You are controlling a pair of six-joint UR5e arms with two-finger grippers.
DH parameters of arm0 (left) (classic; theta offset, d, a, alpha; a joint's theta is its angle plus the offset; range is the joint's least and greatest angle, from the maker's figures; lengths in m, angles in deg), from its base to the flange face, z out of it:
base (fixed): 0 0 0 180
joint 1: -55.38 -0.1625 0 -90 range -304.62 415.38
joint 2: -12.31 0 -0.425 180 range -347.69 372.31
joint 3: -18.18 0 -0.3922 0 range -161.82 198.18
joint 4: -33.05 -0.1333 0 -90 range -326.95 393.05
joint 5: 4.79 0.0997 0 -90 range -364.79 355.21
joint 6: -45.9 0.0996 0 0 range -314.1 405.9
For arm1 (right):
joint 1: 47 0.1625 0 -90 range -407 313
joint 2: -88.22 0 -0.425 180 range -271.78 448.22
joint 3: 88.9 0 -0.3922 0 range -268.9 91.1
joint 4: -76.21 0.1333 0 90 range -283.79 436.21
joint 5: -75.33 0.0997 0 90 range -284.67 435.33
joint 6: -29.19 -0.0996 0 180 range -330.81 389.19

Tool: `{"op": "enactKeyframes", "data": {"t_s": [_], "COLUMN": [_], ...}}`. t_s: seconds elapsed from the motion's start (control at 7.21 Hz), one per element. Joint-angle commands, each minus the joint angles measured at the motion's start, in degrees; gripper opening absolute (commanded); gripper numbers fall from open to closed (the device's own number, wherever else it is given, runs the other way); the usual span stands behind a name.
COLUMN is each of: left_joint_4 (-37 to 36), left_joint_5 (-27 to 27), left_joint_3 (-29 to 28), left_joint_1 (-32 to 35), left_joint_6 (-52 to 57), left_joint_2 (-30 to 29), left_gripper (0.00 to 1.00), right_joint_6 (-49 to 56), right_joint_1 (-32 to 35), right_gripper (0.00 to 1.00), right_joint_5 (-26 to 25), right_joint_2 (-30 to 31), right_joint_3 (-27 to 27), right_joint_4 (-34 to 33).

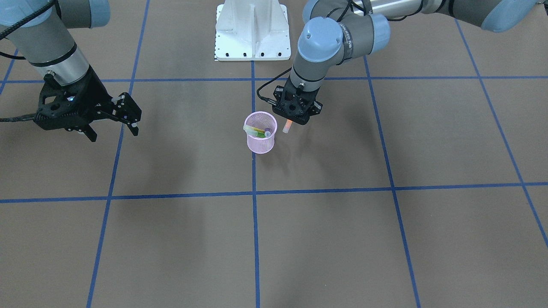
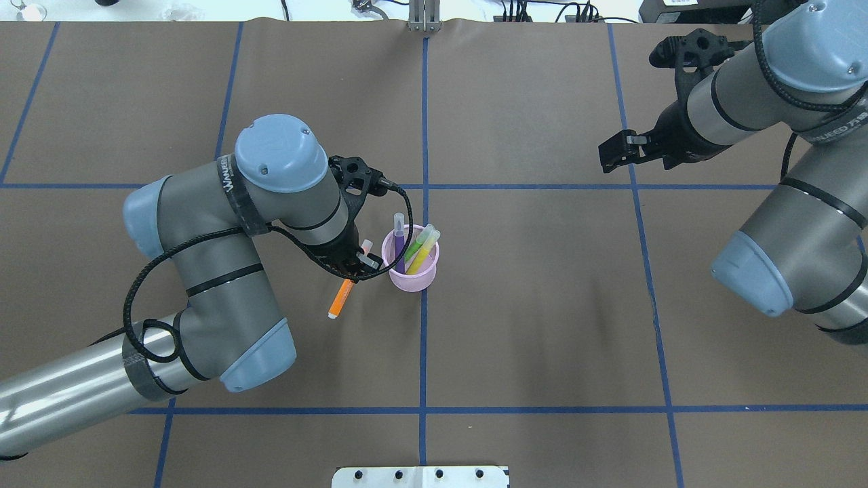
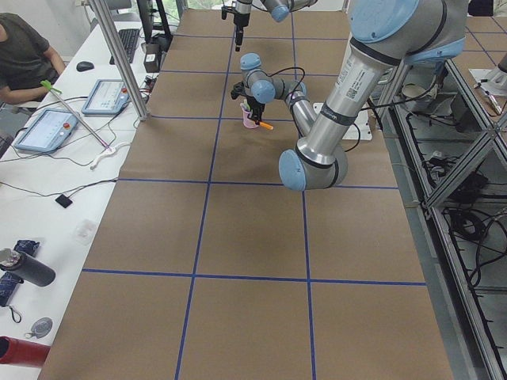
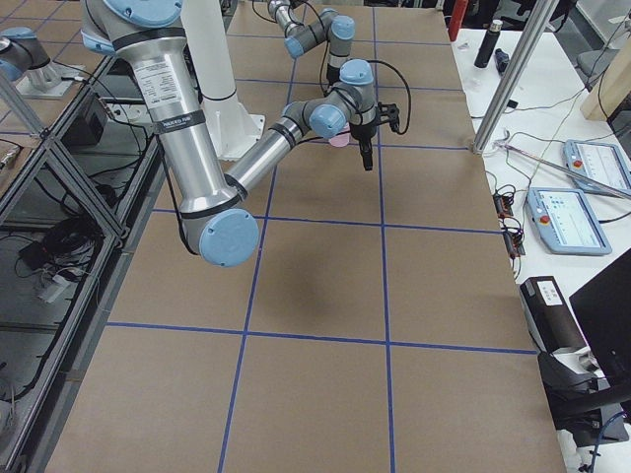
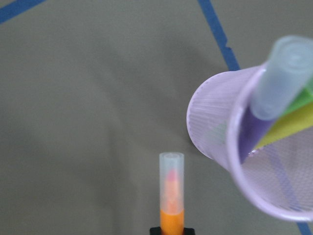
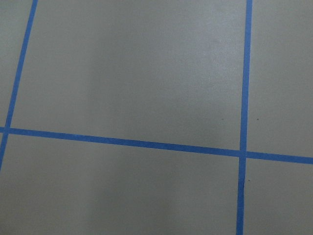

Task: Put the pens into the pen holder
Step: 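Grasp the orange marker beside the cup with the left gripper, then lift the orange marker and drop it into the pen cup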

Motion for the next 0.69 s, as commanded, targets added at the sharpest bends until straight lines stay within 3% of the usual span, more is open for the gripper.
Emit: {"op": "enactKeyframes", "data": {"t_s": [0.0, 0.28, 0.55], "left_joint_4": [-0.4, 3.1, 11.9], "left_joint_5": [3.2, 13.9, 20.1], "left_joint_3": [4.8, 6.9, 7.1], "left_joint_1": [0.0, -2.2, -4.1], "left_joint_6": [-10.6, -12.1, -6.7], "left_joint_2": [-0.1, -0.4, 0.0], "left_gripper": [0.00, 0.00, 0.00], "right_joint_6": [0.0, 0.0, 0.2], "right_joint_1": [0.4, 0.9, 1.5], "right_gripper": [0.99, 0.99, 0.99], "right_joint_5": [0.0, 0.0, 0.0], "right_joint_2": [0.1, 0.1, 1.1], "right_joint_3": [0.0, 0.0, 0.0], "right_joint_4": [0.0, 0.0, 0.2]}}
